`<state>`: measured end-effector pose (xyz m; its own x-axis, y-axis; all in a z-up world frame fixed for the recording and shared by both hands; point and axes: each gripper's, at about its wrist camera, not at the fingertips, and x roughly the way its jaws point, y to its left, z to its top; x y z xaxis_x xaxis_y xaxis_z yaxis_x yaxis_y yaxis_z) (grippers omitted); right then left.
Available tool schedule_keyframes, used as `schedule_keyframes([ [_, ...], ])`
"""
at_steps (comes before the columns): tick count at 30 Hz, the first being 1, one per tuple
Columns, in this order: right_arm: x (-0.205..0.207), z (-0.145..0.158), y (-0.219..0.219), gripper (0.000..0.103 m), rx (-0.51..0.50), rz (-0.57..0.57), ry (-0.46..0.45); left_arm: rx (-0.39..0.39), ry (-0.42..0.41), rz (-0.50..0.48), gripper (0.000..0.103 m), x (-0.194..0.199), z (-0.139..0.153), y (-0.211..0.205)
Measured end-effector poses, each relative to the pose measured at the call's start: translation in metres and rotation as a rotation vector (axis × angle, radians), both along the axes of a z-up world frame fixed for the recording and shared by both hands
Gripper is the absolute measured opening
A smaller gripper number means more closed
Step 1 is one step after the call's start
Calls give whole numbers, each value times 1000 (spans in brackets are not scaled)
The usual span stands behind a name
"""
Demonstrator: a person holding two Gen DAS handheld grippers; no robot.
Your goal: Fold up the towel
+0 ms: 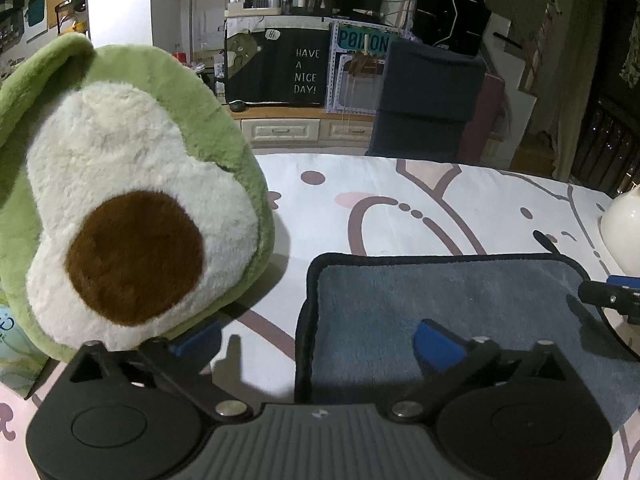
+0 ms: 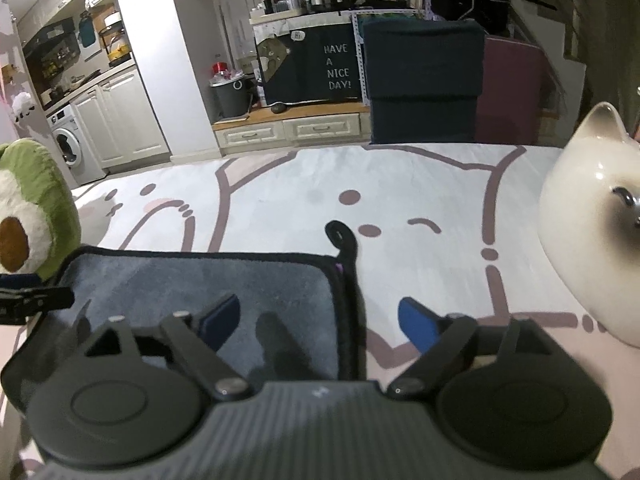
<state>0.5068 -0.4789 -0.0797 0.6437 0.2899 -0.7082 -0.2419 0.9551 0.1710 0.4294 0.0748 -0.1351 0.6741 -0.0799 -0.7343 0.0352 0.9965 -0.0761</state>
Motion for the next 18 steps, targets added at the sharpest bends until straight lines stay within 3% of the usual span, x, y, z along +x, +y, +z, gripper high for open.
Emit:
schedule_keyframes([
  [3, -1, 2, -2, 103, -10, -5, 2, -2, 12, -2, 103, -2, 2, -1],
  [18, -15, 19, -1, 103, -34, 3, 9, 2, 28, 13, 103, -14, 22, -7],
])
